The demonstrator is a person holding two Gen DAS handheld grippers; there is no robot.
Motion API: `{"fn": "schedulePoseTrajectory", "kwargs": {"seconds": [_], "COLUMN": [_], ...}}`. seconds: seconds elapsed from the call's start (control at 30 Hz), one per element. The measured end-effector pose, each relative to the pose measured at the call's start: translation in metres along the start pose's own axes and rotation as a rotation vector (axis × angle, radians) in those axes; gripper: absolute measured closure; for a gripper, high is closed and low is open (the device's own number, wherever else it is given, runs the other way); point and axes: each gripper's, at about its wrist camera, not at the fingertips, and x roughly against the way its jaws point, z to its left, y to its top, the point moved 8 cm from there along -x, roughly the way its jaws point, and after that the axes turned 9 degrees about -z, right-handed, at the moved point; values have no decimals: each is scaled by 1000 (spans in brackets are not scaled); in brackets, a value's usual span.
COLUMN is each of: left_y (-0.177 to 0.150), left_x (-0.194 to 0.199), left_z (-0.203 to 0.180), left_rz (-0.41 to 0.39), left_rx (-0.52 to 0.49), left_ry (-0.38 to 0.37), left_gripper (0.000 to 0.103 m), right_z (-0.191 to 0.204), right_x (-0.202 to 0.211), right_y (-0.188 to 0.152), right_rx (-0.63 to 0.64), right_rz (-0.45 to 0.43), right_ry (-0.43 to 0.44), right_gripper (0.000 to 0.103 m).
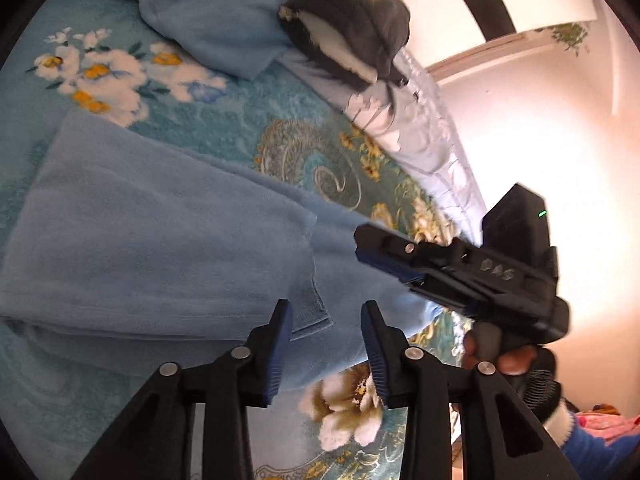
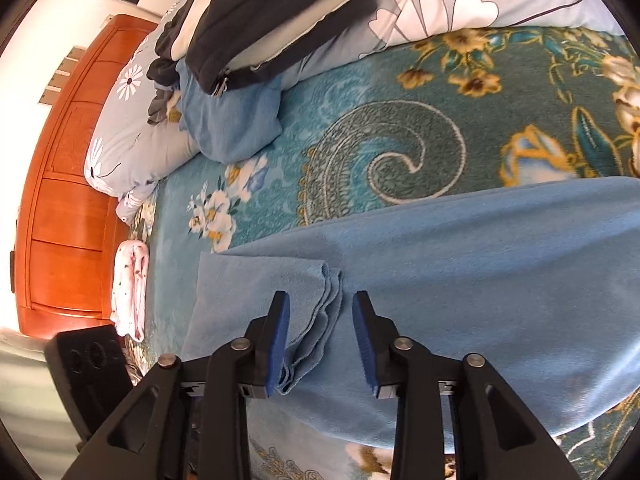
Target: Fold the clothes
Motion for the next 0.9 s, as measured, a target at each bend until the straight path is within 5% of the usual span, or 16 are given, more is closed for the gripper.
{"fn": "schedulePoseTrajectory", "kwargs": {"seconds": [0.23, 0.4, 0.57, 0.63, 0.67, 0.7, 0.9], "left_y": [34, 35, 29, 27, 27, 27, 36], "left_x": [87, 114, 92, 88, 87, 88, 97], "left_z": [99, 143, 147, 147, 146, 144, 124], "left_rz": [-257, -361, -283, -258, -256, -258, -315], "left_rx": [318, 542, 496, 457, 434, 415, 365], "left_ry": [118, 65, 145, 189, 209, 218, 140], "left_gripper": [59, 54, 53, 53, 53, 53, 53], "right_z": [-2, 4, 11, 15, 19, 23, 48], "right_x": [-27, -48, -53, -53, -51, -50, -2], "right_y": [-19, -34, -33, -32, -30, -28, -11], "right_rx": [-97, -144, -186, -187, -172, -149, 131], "right_rz": [70, 122, 95, 81, 72, 67, -17], "right_ry": [35, 55, 66, 63, 65, 55, -34], "right_gripper": [67, 67, 67, 78, 95, 96, 98]}}
